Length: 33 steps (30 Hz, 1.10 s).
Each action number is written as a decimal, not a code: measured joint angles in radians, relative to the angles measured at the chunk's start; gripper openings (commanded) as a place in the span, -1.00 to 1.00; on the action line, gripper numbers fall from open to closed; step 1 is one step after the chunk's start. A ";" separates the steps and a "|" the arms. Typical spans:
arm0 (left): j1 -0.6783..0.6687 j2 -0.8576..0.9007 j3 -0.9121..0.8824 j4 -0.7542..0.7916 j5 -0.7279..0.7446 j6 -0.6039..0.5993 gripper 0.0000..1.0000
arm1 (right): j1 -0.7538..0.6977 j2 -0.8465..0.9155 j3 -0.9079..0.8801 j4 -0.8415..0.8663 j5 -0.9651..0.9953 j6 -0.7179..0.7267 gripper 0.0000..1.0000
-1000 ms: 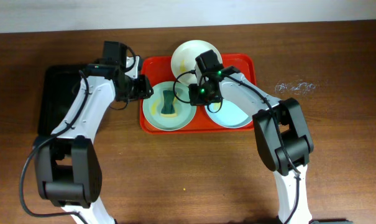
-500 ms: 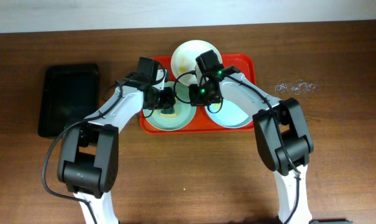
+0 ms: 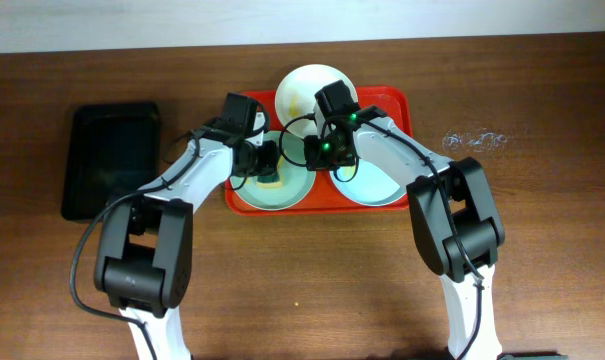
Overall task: Clean dirty plates on tray and stack at the side
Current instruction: 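Scrub the left mint plate with the sponge in the left gripper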
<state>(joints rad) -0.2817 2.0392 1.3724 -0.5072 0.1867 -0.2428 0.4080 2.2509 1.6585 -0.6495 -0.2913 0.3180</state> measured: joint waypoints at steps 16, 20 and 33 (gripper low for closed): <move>0.038 -0.053 0.008 -0.056 -0.200 -0.005 -1.00 | 0.000 0.000 0.000 -0.005 -0.017 0.001 -0.92; 0.011 -0.039 0.008 -0.006 -0.061 -0.057 -1.00 | 0.000 0.000 0.000 -0.005 -0.017 0.000 -0.92; -0.030 -0.069 0.016 -0.072 -0.491 -0.072 -1.00 | 0.003 0.002 0.000 0.001 -0.021 0.000 -0.92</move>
<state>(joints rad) -0.3115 1.9697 1.3888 -0.5793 -0.3042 -0.3153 0.4110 2.2528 1.6585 -0.6487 -0.3126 0.3180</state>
